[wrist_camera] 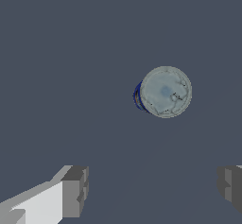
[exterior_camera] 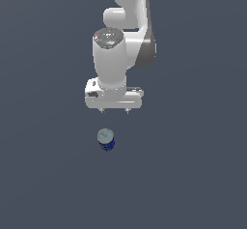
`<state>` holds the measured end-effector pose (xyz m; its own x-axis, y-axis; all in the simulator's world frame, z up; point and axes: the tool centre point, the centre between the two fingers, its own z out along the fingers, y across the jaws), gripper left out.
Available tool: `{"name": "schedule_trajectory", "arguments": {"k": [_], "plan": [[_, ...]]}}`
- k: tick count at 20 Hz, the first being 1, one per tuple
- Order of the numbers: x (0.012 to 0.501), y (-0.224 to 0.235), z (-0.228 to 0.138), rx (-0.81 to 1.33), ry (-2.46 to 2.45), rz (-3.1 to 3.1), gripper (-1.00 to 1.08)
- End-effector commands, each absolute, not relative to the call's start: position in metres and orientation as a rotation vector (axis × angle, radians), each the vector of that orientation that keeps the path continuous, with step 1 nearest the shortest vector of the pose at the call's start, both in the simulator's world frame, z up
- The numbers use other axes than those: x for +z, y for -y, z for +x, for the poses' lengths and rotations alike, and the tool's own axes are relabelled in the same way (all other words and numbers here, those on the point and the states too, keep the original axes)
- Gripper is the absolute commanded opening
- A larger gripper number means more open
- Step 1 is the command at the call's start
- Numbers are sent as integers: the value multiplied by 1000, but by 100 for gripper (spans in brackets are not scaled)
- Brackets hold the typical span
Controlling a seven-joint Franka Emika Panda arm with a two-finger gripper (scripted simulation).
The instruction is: Pick up the object and move it to a goal position.
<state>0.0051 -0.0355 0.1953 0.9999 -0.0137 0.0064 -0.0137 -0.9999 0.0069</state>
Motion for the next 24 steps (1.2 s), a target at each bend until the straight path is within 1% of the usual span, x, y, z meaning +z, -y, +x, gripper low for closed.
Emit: {"name": "schedule_trajectory", "arguments": {"k": [1,11,17,24], "plan": [[195,36,5,10,21,3135,100],[212,3,9,51,-106,3130,100],[207,9,12,46,-90,3132,100],[187,26,30,34,-52,3136,100]]}}
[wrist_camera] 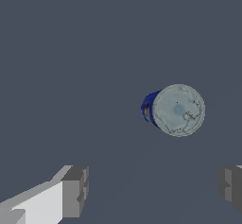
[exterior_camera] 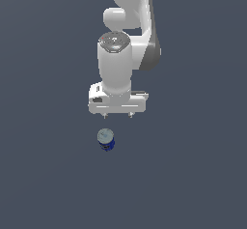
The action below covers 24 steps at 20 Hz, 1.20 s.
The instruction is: Pick up the object and move it to a goal position.
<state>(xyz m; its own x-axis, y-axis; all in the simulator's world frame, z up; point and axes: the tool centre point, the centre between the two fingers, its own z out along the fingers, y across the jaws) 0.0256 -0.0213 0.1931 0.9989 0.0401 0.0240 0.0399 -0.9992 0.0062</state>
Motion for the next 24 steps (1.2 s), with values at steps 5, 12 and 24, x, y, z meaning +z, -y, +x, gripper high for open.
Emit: {"name": "schedule_trajectory", "arguments": {"k": [5,12,24], "plan": [[162,48,47,19,-7,3139,100],[134,71,63,5,38,3141,100],[118,79,66,-1,52,3141,100]]}}
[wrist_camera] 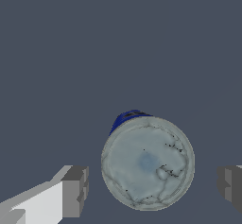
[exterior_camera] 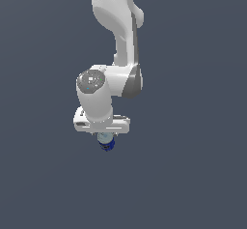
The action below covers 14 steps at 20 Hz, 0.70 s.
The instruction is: Pick up the object and move it to a goal position.
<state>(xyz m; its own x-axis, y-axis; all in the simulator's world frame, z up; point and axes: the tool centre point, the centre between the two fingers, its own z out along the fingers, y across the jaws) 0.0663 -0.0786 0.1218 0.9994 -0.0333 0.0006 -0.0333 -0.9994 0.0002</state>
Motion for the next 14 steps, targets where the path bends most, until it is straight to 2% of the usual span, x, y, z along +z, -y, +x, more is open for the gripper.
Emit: {"name": "schedule_trajectory", "arguments": {"k": [1,7,14], "plan": [[114,79,66,-1,52,3141,100],[82,79,65,-1,52,3141,100],[74,79,67,0,53,3141,100]]}}
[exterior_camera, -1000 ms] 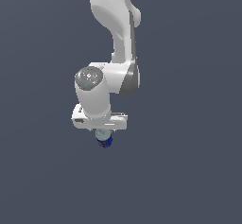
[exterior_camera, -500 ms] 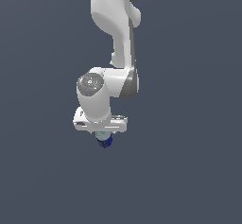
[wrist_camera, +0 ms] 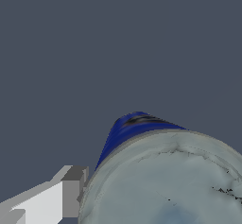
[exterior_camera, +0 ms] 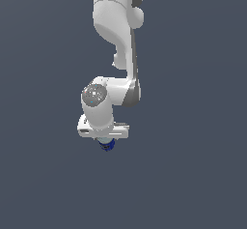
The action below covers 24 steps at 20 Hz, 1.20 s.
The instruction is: Pick up the object and move it to a goal position.
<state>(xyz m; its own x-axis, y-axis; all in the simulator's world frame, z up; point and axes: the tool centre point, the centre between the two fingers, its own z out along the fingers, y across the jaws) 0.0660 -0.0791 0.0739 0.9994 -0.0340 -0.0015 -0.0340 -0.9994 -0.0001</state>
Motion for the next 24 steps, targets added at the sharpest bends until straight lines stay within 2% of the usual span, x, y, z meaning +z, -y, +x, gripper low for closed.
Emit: {"name": "schedule_trajectory", "arguments": {"k": [1,15,24], "plan": [[74,79,67,0,-53,-3141,-100],[77,80,65,3,-53,-3141,-100],[111,84,50,3,-53,-3141,-100]]}}
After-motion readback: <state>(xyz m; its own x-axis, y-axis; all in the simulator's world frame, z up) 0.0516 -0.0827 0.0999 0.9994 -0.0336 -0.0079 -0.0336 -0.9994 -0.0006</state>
